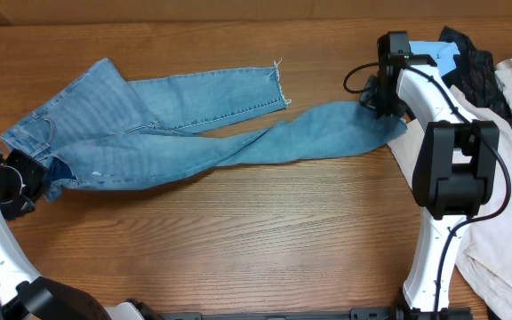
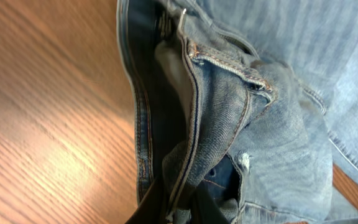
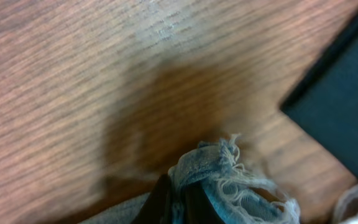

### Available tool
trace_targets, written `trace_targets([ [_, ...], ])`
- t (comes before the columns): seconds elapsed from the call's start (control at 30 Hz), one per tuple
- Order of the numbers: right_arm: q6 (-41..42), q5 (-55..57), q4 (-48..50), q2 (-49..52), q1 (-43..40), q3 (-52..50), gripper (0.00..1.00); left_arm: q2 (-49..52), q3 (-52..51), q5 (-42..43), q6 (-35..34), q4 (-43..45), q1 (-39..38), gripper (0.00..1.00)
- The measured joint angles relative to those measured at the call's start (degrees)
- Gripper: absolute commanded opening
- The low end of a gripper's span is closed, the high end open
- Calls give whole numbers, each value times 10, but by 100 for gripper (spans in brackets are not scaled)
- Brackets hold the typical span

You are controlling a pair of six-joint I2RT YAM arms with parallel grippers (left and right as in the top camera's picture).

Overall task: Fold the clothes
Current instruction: 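Grasp a jeans leg hem with the right gripper near the pile, then pull the leg hem rightward with the right gripper to straighten it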

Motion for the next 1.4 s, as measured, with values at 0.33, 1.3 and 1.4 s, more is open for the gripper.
trace_targets([
  [0.33, 1, 8, -257, -5, -30, 286, 8, 0, 0, -32, 11, 76, 20, 4],
  [1.3, -104, -19, -416, -69, -105, 214, 64, 0, 0, 15, 14, -17, 80, 5],
  [1.4, -108, -35, -371, -69, -113, 164, 62, 0, 0, 14, 14, -17, 80, 5],
])
